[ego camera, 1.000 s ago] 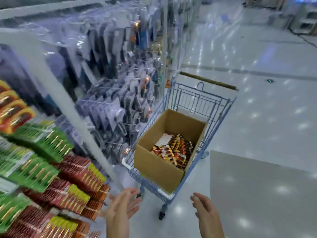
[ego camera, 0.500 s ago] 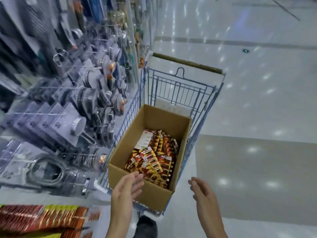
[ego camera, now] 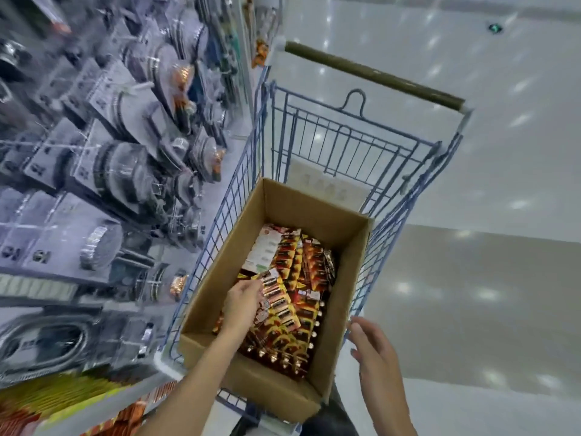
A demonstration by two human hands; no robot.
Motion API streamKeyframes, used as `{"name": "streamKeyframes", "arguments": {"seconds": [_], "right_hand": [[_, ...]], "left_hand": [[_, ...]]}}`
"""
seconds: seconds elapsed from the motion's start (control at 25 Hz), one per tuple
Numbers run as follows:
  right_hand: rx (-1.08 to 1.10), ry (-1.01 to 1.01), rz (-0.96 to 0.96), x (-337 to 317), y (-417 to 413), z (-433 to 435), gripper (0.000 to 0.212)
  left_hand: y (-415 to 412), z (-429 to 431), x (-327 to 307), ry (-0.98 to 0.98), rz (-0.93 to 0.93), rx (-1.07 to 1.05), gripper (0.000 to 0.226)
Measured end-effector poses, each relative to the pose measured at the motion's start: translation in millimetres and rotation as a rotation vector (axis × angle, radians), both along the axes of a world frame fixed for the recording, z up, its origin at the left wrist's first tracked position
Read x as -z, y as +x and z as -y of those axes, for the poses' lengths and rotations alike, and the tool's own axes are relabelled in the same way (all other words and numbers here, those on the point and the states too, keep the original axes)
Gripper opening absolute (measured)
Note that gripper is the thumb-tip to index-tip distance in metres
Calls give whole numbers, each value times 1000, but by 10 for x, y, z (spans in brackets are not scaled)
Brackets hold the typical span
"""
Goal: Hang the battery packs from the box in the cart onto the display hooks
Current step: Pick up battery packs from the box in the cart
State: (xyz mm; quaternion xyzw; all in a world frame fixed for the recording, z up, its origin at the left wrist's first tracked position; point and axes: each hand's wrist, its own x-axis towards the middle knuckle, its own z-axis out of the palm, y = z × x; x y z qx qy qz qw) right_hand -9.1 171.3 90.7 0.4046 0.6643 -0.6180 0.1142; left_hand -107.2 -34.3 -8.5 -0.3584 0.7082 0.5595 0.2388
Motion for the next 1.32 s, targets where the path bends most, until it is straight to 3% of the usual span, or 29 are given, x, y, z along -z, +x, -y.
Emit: {"name": "streamKeyframes", "arguments": {"seconds": [0.2,0.36,0.44,0.56,0.72,1.0,1.2,1.32], "right_hand": [[-94,-25,44,241,-313,-58,12],[-124,-61,70,343,-411,-96,11],[-125,-64,90,408,-434,-112,10],[-150,-52,129,474,-470,-123,11],[-177,-18,148,478,-561,-153,11],[-278,23,131,536,-986,-98,13],[-405,32,163,1129,-1546,198,27],[-467,88,235,1619,-1879,422,34]], "left_hand": [[-577,-326,712,-273,255,125,34],[-709,-451,1165,-518,480,362,92],[-698,-517,1214,-561,603,328,110],[-616,-574,1266,-645,604,334,116],[-502,-554,1297,-766,463,389,101],[-332,-531,841,-296,-102,60,28],[-139,-194,126,25,-206,-268,21],[25,77,-229,144,-148,-381,23]]}}
